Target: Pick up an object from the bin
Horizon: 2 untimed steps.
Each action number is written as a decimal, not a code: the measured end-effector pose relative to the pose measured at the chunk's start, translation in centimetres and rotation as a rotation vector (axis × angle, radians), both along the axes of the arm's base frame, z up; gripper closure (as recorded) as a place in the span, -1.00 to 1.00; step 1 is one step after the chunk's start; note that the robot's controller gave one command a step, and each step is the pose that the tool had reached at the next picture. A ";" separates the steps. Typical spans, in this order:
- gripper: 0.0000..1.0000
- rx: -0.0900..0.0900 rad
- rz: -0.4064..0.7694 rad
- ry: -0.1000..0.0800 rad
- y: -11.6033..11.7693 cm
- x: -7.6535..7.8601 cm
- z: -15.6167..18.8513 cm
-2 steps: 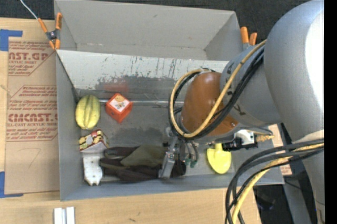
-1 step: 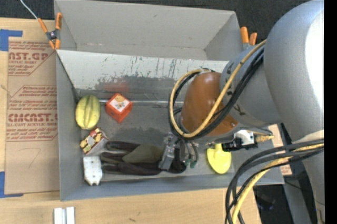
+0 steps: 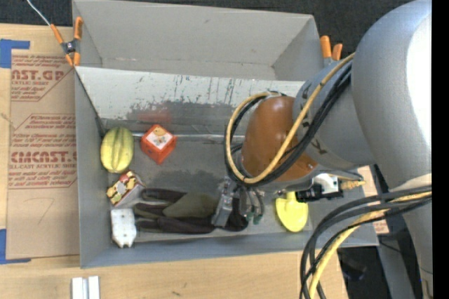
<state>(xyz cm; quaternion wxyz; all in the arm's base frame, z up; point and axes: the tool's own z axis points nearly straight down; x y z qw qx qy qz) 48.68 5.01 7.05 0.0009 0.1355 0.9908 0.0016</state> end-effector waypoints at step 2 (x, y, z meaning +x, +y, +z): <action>1.00 0.000 0.000 0.000 0.0 0.0 0.0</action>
Offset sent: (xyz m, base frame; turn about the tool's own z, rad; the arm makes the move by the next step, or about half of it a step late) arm 0.0000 0.0000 0.0000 0.0000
